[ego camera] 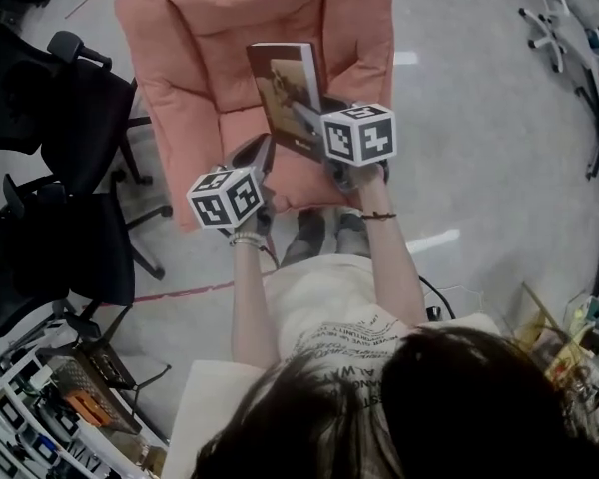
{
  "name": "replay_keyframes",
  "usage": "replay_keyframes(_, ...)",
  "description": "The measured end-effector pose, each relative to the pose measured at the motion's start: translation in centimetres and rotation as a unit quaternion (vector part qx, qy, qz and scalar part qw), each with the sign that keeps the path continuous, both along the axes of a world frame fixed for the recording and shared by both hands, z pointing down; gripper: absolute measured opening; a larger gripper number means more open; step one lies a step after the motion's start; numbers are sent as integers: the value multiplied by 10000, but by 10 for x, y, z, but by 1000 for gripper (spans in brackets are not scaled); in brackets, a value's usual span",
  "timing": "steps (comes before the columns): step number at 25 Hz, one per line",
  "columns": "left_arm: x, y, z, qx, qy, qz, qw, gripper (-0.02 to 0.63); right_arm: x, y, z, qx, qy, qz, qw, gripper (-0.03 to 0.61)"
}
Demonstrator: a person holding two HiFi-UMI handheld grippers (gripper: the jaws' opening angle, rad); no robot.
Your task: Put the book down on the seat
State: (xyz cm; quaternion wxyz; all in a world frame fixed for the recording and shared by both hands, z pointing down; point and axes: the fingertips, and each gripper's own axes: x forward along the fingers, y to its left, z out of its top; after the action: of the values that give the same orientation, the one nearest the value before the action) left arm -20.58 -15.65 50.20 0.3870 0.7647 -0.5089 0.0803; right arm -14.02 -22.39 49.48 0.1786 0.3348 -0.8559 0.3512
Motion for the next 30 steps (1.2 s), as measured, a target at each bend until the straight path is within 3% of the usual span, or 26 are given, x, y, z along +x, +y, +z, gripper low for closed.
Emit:
replay_keyframes(10,-9,-21,49,-236,-84,312,9992,0,-8,-20,55,-173,-12,136,9998,149)
replay_keyframes(23,-16,-54,145,-631,-87,137,9979,0,-8,-57,165,-434,22,33,9991,149)
replay_keyframes(30,-16,-58,188,-906,23,204,9957,0,-22,-51,215,-515,132,-349,9980,149)
